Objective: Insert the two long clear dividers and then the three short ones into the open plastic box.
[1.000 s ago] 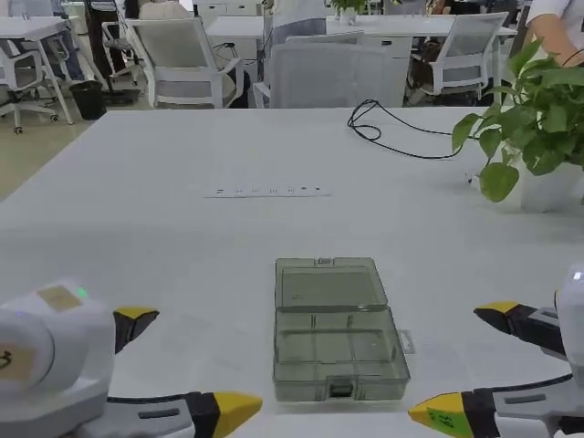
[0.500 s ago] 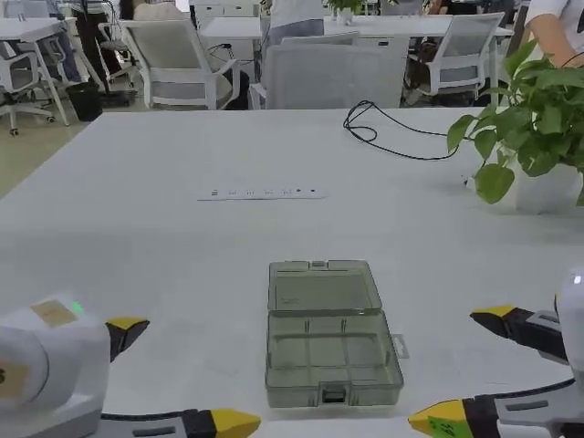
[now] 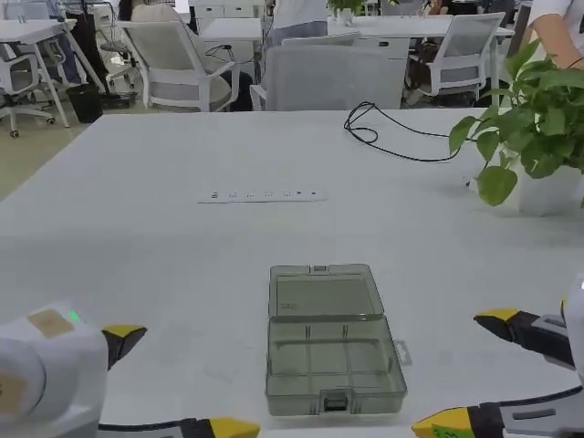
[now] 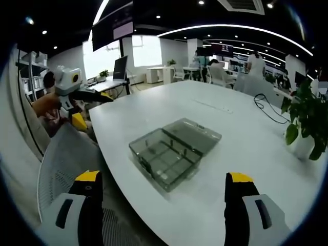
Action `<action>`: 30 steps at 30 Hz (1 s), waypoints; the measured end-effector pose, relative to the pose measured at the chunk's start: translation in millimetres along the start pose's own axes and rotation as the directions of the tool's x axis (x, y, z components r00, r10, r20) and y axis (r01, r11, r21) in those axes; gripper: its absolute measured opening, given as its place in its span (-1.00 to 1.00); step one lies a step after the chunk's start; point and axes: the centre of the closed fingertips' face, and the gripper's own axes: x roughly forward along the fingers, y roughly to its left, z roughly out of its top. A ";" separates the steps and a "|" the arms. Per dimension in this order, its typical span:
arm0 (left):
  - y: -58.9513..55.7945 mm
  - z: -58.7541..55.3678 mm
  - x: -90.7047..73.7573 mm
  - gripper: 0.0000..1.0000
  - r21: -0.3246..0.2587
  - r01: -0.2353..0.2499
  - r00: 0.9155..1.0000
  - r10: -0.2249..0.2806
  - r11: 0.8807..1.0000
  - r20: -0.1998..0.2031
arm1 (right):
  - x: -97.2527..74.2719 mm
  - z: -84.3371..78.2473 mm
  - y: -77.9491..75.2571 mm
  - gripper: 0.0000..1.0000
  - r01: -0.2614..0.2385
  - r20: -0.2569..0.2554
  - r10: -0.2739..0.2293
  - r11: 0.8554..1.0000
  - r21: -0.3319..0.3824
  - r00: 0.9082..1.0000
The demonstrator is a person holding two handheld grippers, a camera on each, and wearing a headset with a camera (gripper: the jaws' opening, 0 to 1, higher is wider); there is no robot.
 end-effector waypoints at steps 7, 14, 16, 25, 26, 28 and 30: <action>-0.4 -1.3 0.8 1.00 -0.004 0.002 1.000 -0.002 1.000 -0.006 | -0.2 -1.7 -3.1 1.00 0.007 -0.009 -0.007 1.000 -0.005 1.000; -1.2 -3.9 3.6 0.99 -0.003 0.015 1.000 -0.015 1.000 -0.013 | -0.3 -4.8 -2.9 1.00 0.008 -0.020 -0.008 1.000 -0.002 1.000; -1.2 -4.1 4.2 0.97 0.000 0.018 1.000 -0.018 1.000 -0.014 | 0.0 -5.8 -4.0 1.00 0.008 -0.022 -0.008 1.000 -0.001 1.000; 1.1 -6.5 3.7 0.79 0.005 0.018 0.999 -0.017 1.000 -0.040 | 0.7 -5.4 -3.7 1.00 0.011 -0.022 -0.011 1.000 0.001 1.000; 2.6 -7.1 3.9 0.74 -0.001 0.016 0.999 -0.016 1.000 -0.048 | 0.9 -5.7 -3.1 1.00 0.011 -0.026 -0.011 1.000 -0.003 1.000; 8.5 -8.9 4.5 0.63 -0.004 -0.001 0.998 0.001 1.000 -0.061 | 0.8 -6.8 -2.0 1.00 0.007 -0.034 -0.008 1.000 -0.010 0.999; 14.9 -15.4 5.4 0.52 -0.011 -0.011 0.995 0.010 1.000 -0.101 | 0.4 -7.4 -2.9 1.00 0.008 -0.034 -0.009 1.000 -0.013 0.999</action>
